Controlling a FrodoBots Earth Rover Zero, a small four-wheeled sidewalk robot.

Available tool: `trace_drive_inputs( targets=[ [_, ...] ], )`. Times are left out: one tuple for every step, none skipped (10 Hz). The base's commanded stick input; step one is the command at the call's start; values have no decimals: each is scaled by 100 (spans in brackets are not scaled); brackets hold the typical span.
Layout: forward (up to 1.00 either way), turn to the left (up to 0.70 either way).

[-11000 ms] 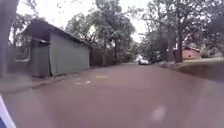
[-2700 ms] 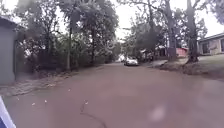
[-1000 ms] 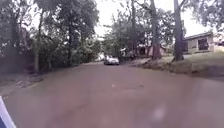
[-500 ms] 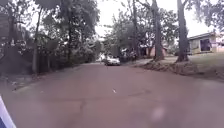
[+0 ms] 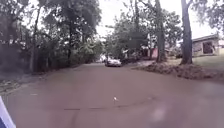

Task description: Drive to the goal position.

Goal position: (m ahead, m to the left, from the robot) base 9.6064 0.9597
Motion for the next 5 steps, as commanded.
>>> trace_drive_inputs(
  targets=[
    [70,0],
    [70,0],
    [70,0],
    [70,0],
    [70,0]
  ],
)
